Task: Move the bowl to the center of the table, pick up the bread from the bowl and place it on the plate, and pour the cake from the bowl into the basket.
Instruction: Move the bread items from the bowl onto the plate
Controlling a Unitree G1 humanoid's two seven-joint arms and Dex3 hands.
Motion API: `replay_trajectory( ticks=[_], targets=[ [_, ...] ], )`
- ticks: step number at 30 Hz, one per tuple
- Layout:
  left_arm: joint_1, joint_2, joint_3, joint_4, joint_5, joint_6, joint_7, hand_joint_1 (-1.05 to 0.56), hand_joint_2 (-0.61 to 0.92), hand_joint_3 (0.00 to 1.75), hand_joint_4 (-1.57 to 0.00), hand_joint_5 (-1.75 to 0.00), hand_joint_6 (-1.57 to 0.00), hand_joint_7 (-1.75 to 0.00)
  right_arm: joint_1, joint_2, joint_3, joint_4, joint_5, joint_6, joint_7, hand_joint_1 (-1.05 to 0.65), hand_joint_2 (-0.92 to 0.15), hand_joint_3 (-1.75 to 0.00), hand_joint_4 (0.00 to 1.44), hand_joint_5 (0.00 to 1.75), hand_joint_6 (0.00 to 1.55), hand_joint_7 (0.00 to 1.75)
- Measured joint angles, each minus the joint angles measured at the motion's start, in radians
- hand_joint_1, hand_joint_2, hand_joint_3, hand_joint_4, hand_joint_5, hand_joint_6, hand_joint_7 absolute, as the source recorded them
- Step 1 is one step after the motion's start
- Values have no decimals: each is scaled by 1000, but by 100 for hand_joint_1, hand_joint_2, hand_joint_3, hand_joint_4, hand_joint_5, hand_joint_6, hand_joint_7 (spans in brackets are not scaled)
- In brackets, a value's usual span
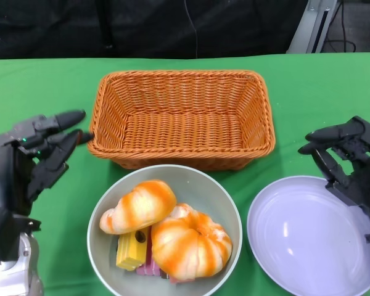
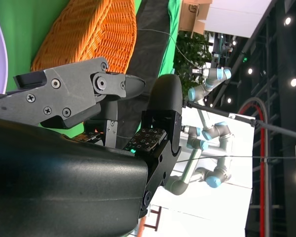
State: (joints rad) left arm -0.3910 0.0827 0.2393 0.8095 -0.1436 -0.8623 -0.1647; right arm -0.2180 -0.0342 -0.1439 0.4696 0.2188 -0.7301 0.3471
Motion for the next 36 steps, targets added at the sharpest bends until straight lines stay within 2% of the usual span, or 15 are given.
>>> replay_trajectory(
  ticks=[1,4,7,12,16,20,24,31,36],
  targets=[
    [-6,5,-1,34,14,-5,6,-10,92,29,-91,-104,-125,-20,0,-12,3,-11,0,-7,11,-28,-88,-16,59,114,67,56],
    [-19,14,-3,110,39,-13,21,-10,92,30,-88,-110,-124,-23,0,-38,9,-39,2,-21,40,-33,-91,-6,58,108,65,49],
    [-37,24,-7,169,70,-31,45,-12,92,32,-85,-116,-121,-29,2,-62,25,-80,9,-22,85,-35,-91,-3,55,101,62,42],
    [-60,25,-9,232,83,-64,64,-13,92,30,-85,-116,-110,-52,11,-97,50,-170,25,-4,140,-43,-90,-1,48,92,56,31],
    [-75,25,-3,258,80,-89,68,-14,92,30,-84,-116,-106,-56,37,-132,75,-284,40,70,174,-48,-87,0,37,86,49,23],
    [-81,22,-1,276,82,-110,90,-14,92,29,-82,-120,-102,-64,51,-151,92,-372,41,128,189,-50,-85,0,33,83,47,20],
    [-82,18,4,276,81,-127,113,-14,92,30,-80,-124,-98,-70,64,-168,123,-467,9,174,187,-51,-83,0,33,84,49,19],
    [-86,9,5,276,71,-137,116,-14,92,31,-80,-125,-97,-72,70,-167,179,-600,-18,240,179,-52,-82,0,42,89,58,22],
    [-87,8,4,277,74,-142,136,-14,92,30,-78,-124,-96,-72,47,-155,232,-590,-100,236,160,-54,-84,0,47,85,64,20]
  ],
)
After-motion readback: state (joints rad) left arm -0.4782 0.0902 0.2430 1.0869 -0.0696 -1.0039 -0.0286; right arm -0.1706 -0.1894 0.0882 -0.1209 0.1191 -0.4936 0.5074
